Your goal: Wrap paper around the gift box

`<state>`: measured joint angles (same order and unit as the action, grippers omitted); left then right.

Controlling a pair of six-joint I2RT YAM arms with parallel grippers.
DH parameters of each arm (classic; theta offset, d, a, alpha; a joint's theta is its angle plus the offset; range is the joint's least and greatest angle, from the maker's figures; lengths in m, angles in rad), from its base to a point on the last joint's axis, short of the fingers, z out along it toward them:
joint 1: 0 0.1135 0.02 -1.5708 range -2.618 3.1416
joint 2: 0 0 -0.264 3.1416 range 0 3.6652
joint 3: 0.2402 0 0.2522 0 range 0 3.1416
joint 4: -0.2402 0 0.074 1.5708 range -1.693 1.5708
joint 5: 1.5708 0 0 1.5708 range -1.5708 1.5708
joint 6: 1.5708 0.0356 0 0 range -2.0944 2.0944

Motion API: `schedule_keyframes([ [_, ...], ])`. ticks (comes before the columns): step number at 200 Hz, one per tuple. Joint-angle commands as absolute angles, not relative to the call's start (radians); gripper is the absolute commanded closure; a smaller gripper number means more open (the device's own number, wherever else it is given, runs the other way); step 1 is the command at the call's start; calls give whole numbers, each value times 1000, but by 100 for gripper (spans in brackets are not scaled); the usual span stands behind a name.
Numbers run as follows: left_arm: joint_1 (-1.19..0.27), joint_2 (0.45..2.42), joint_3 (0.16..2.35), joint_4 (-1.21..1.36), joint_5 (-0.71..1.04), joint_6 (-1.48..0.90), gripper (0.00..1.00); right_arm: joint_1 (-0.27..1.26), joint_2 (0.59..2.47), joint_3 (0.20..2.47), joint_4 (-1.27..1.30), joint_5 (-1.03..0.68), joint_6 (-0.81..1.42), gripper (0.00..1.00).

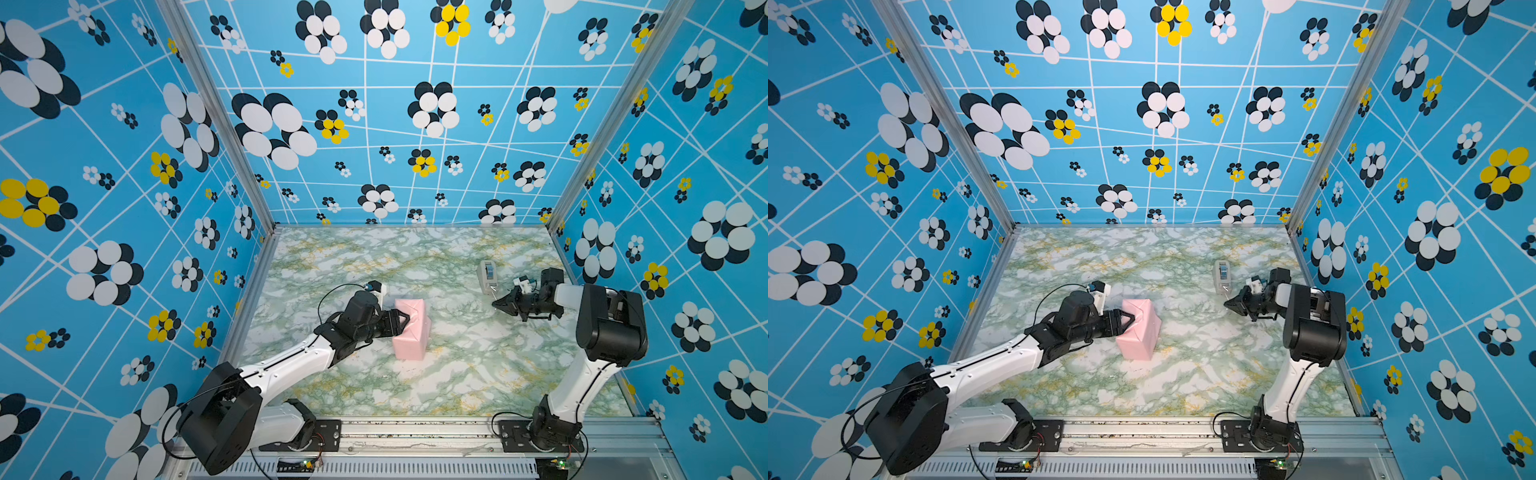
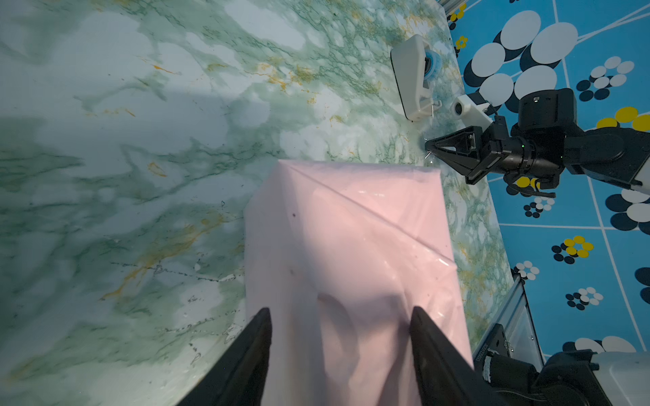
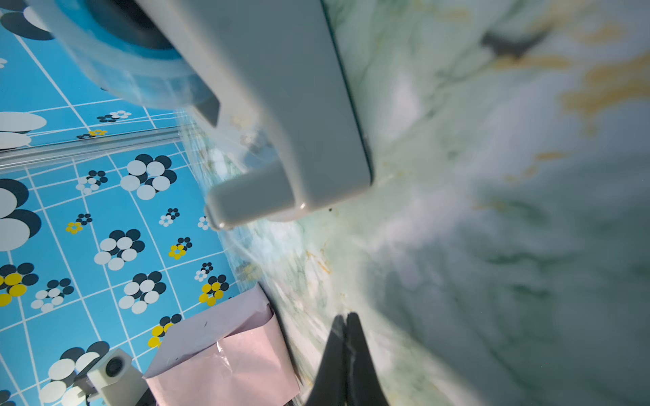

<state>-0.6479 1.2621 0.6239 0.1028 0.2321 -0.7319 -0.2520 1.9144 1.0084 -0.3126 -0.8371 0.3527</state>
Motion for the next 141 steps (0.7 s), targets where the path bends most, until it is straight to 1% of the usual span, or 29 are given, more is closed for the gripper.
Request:
schedule_keyframes([
  [1, -637, 1284, 615, -36, 179, -699, 37, -262, 1931, 989, -349, -776, 352, 100],
  [13, -636, 1284, 615, -36, 178, -698, 37, -259, 1927, 976, -334, -798, 362, 100],
  [36, -637, 1287, 614, -34, 182, -697, 37, -233, 1932, 959, -302, -890, 383, 100],
  [60, -638, 1294, 615, -30, 184, -698, 37, -194, 1930, 950, -288, -916, 399, 100],
  [72, -639, 1296, 618, -28, 184, -699, 37, -193, 1920, 932, -272, -903, 410, 100],
  [126, -643, 1298, 624, -32, 183, -695, 37, -250, 1854, 906, -365, -724, 353, 100],
  [141, -643, 1298, 624, -33, 183, -696, 37, -251, 1841, 904, -376, -722, 348, 100],
])
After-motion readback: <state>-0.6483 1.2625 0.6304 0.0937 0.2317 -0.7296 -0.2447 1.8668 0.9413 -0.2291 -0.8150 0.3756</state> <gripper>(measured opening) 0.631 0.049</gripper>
